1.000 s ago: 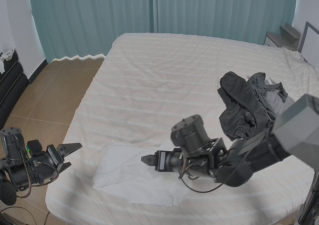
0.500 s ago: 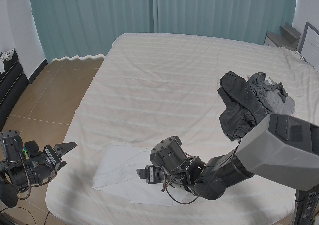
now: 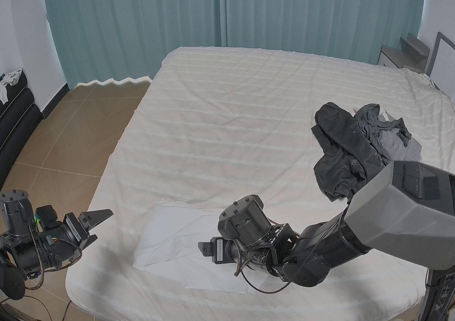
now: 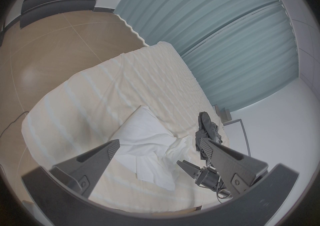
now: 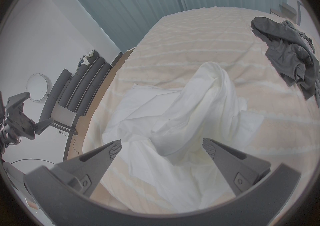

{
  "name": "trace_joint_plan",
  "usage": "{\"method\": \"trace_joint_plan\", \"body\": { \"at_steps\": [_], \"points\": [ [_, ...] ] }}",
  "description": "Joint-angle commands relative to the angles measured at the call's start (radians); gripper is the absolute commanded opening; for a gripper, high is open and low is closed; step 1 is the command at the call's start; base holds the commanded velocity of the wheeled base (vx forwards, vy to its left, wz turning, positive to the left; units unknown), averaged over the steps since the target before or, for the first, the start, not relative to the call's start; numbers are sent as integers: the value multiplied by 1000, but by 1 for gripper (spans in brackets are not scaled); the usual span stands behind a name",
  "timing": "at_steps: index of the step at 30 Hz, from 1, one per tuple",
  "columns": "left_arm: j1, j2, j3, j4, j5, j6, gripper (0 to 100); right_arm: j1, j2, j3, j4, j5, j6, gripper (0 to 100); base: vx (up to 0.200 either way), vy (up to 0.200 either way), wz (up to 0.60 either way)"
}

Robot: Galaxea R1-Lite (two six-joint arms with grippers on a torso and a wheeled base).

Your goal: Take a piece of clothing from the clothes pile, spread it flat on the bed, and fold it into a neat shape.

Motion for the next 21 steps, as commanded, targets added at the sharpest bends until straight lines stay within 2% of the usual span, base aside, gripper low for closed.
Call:
{"method": "trace_joint_plan", "body": {
  "at_steps": [1, 9, 16, 21],
  "points": [
    [0, 3, 4, -1, -1, 0, 100, 0, -8, 2, -1, 0, 1, 100, 0, 200, 0],
    [0, 8, 6, -1, -1, 3, 100, -1, -5, 0, 1, -1, 1, 100, 0, 200, 0],
    [0, 9, 10, -2, -1, 4, 100, -11, -8, 2, 36, -8, -10, 100, 0, 0, 0],
    [0, 9, 10, -2, -1, 4, 100, -34, -4, -12, 96, -67, -41, 100, 0, 0, 0]
  ]
}}
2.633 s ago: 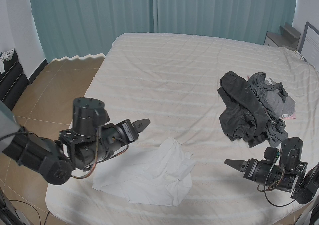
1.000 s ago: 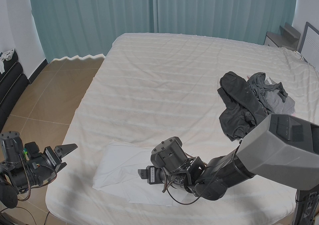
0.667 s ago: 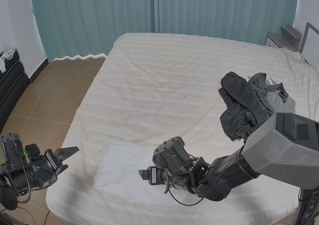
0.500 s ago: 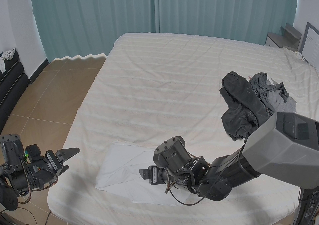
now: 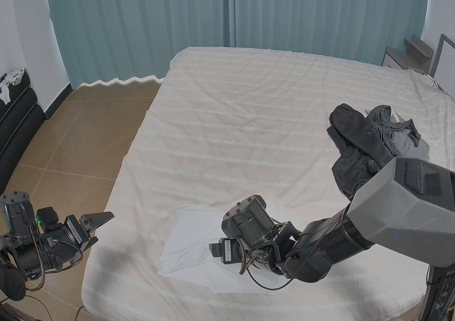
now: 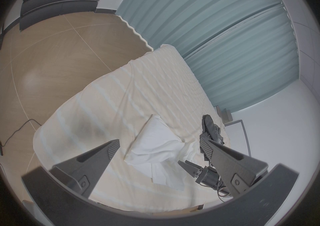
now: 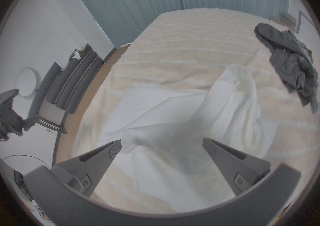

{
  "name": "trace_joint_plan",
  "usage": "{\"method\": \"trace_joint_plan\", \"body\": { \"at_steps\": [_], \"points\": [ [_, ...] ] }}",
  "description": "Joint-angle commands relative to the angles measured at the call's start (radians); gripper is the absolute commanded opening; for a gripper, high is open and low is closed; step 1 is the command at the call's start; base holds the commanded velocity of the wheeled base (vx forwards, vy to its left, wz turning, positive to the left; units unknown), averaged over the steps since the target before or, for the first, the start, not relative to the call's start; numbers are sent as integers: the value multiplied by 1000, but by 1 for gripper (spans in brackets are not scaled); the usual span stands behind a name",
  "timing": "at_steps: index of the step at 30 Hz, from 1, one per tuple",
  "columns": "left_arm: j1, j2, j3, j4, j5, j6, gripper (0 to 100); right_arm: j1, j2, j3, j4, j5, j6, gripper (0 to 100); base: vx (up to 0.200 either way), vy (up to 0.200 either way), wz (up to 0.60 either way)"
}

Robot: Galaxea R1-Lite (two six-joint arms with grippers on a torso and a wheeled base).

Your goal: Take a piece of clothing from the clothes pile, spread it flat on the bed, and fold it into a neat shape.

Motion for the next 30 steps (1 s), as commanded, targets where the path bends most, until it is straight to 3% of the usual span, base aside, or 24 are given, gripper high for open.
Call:
{"method": "trace_joint_plan", "body": {
  "at_steps": [1, 11, 28, 29, 30],
  "points": [
    [0, 5, 1, 0, 0, 1, 100, -20, 4, -13, 21, -32, -33, 100, 0, 0, 0],
    [0, 6, 2, 0, 2, 1, 100, -29, 81, -55, 28, -146, -107, 100, 0, 0, 0],
    [0, 8, 8, -2, 0, 1, 100, -60, 104, -54, 22, -149, -105, 100, 0, 0, 0],
    [0, 8, 8, -2, 0, 1, 100, -61, 104, -52, 21, -149, -105, 0, 0, 0, 0],
    [0, 8, 8, -2, 0, 1, 100, -60, 103, -49, 21, -149, -103, 0, 0, 0, 0]
  ]
}}
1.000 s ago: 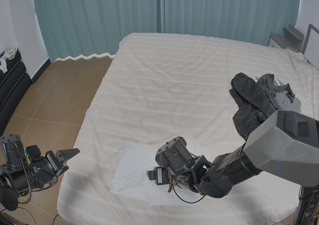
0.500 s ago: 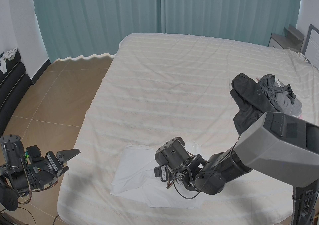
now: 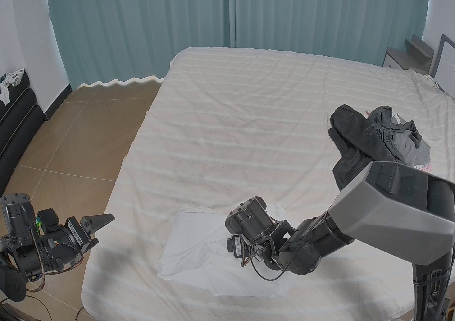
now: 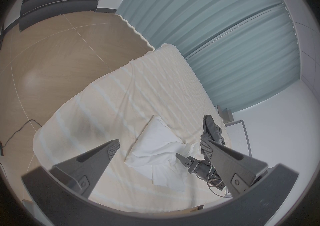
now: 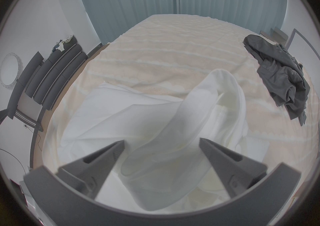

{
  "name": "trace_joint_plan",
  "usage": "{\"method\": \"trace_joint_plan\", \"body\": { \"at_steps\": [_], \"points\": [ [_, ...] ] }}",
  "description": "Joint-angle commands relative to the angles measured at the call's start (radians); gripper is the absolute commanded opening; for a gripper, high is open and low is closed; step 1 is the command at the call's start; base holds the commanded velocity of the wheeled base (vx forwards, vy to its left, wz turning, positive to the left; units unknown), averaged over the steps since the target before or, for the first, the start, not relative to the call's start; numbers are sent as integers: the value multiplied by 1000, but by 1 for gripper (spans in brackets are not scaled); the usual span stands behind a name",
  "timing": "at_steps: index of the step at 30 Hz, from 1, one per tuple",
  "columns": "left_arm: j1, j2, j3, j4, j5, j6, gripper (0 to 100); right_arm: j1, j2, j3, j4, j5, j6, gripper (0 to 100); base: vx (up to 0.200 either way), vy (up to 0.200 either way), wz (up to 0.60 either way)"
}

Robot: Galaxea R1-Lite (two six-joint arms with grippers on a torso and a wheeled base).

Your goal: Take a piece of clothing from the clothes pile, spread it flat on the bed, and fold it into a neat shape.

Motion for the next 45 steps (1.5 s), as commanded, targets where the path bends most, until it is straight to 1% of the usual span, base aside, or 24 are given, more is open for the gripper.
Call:
{"method": "trace_joint_plan", "body": {
  "at_steps": [1, 11, 14, 17, 21, 25, 26, 27, 28, 30, 31, 32, 36, 40, 41, 45],
  "points": [
    [0, 4, 0, 0, 0, 0, 100, -1, 4, 9, -2, 0, 0, 0, 0, 0, 0],
    [0, 5, 2, 0, 0, 0, 100, 0, -59, 67, 4, -14, 2, 0, 0, 0, 0],
    [0, 11, 2, 0, 0, 0, 100, 0, -106, 118, 4, -11, 9, 0, 0, 0, 0],
    [0, 11, 2, 0, 0, 0, 100, -4, -151, 169, 1, 14, 12, 0, 0, 0, 0],
    [0, 11, 3, 0, 0, 0, 100, -31, -191, 244, -5, 54, 14, 0, 0, 0, 0],
    [0, 11, 6, 0, 0, 0, 100, -58, -234, 320, -22, 111, 22, 0, 0, 0, 0],
    [0, 11, 6, 0, 0, 0, 100, -70, -247, 351, -32, 134, 23, 0, 0, 0, 0],
    [0, 11, 6, 0, 0, 0, 100, -72, -249, 356, -34, 137, 25, 0, 0, 0, 0],
    [0, 11, 6, 0, 0, 0, 100, -90, -255, 379, -51, 151, 26, 0, 0, 0, 0],
    [0, 11, 6, 0, 0, 0, 100, -90, -255, 380, -51, 151, 26, 0, 0, 0, 0],
    [0, 11, 6, 0, 0, 0, 100, -113, -257, 411, -78, 175, 25, 0, 0, 0, 0],
    [0, 11, 6, 0, 0, 0, 100, -118, -257, 422, -86, 186, 23, 0, 0, 0, 0],
    [0, 11, 6, 0, 0, 0, 100, -143, -257, 458, -114, 198, 20, 0, 0, 0, 0],
    [0, 14, 8, 0, 0, 0, 100, -176, -252, 488, -151, 229, 14, 0, 0, 0, 0],
    [0, 19, 6, 0, 0, 0, 100, -189, -255, 520, -174, 259, 12, 0, 0, 0, 0],
    [0, 20, 6, 0, 0, 0, 100, -201, -252, 567, -215, 276, 12, 0, 0, 0, 0]
  ]
}}
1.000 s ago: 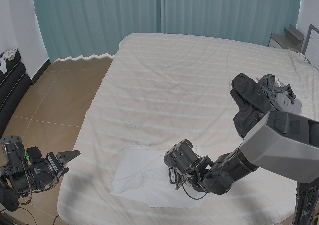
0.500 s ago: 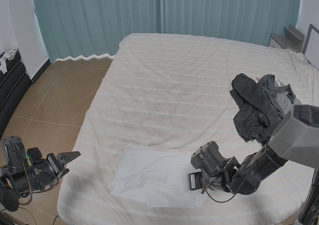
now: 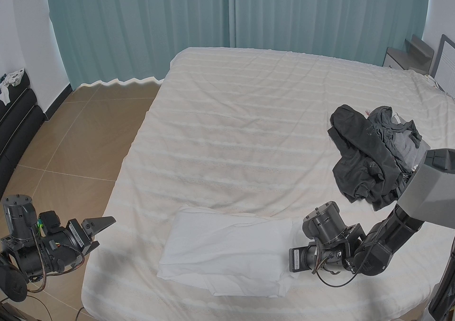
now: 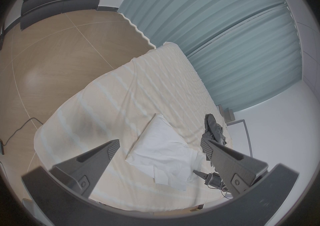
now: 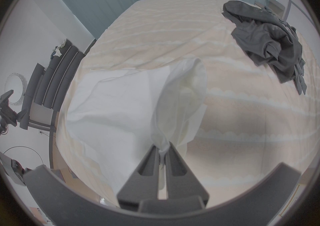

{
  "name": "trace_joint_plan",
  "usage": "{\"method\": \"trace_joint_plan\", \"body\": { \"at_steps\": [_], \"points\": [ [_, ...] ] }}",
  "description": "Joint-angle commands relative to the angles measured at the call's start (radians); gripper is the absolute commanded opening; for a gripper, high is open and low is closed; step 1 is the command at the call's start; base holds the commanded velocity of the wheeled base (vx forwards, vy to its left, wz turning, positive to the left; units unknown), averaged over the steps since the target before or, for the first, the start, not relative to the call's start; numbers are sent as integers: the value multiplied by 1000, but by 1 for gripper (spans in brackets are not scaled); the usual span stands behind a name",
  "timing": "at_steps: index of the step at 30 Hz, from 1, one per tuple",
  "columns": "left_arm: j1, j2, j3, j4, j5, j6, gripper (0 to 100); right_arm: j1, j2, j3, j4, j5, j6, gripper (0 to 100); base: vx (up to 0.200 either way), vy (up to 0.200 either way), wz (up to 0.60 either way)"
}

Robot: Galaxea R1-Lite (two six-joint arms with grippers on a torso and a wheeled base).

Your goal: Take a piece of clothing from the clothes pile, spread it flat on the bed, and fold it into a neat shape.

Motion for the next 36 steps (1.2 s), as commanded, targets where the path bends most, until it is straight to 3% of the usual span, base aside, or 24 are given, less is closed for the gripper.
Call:
{"method": "trace_joint_plan", "body": {
  "at_steps": [1, 16, 25, 26, 36],
  "points": [
    [0, 8, -1, 0, 0, 0, 100, -30, 4, 67, -52, 12, -4, 0, 0, 0, 0],
    [0, 11, -1, 0, 0, 0, 100, -104, 27, 164, -160, 54, -26, 0, 0, 0, 0],
    [0, 17, -1, 0, -1, 0, 100, -105, 58, 234, -278, 75, -27, 0, 0, 0, 0],
    [0, 19, -1, 0, -1, 0, 100, -105, 58, 240, -291, 77, -27, 100, 0, 0, 0],
    [-2, 25, -1, 0, -1, 0, 100, -142, -8, 289, -474, 81, -21, 100, 0, 0, 0]
  ]
}}
